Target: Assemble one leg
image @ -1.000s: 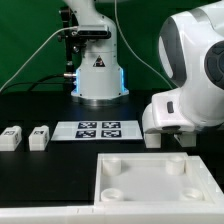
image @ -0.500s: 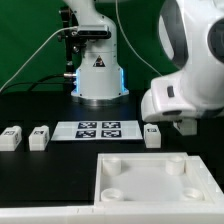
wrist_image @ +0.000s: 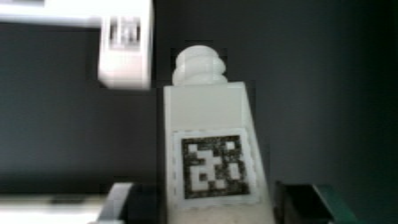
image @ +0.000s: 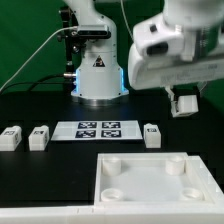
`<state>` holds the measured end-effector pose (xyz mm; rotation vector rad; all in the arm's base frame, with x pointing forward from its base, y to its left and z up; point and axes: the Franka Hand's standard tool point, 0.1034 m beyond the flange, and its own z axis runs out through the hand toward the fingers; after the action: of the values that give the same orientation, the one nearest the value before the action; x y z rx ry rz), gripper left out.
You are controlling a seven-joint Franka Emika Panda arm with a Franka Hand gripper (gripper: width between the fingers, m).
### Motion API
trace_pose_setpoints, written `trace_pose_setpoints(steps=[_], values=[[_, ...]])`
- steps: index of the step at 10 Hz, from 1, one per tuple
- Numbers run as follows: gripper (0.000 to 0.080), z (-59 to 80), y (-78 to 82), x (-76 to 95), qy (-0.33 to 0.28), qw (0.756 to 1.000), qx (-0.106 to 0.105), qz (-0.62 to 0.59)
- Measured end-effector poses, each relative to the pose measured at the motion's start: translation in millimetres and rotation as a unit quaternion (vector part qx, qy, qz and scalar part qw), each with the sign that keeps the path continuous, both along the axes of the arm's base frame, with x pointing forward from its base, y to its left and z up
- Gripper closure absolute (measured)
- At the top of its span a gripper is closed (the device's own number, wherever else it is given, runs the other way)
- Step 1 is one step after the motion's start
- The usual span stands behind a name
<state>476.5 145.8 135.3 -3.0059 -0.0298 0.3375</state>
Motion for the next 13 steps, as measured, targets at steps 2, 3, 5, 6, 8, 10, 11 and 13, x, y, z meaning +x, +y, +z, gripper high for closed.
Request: trace_pose_setpoints(steps=[2, 3, 5, 6, 8, 10, 11, 13], values=[[0.0508, 2.7, -2.3, -4.9, -0.104, 0.995, -0.001, -0.007], [0.0508, 1.9, -1.9, -4.0, -0.152, 0.988, 0.002, -0.010], [0.0508, 3.6, 0.6, -0.6, -0.245, 0.969, 0.012, -0.020], [0.0508, 3.2, 2.8, -4.8, -0.291, 0.956, 0.019, -0.022], [0.0508, 1.2, 1.5, -6.1, -0.313, 0.950, 0.021, -0.009], [0.0508, 25.4, -15.5, 41.8, -0.322, 0.947, 0.013, 0.005], [0.0508, 29.5, -17.5, 65.8, -0.328, 0.945, 0.014, 0.006], [0.0508, 30.5, -21.2, 91.5, -0.338, 0.941, 0.016, 0.002]])
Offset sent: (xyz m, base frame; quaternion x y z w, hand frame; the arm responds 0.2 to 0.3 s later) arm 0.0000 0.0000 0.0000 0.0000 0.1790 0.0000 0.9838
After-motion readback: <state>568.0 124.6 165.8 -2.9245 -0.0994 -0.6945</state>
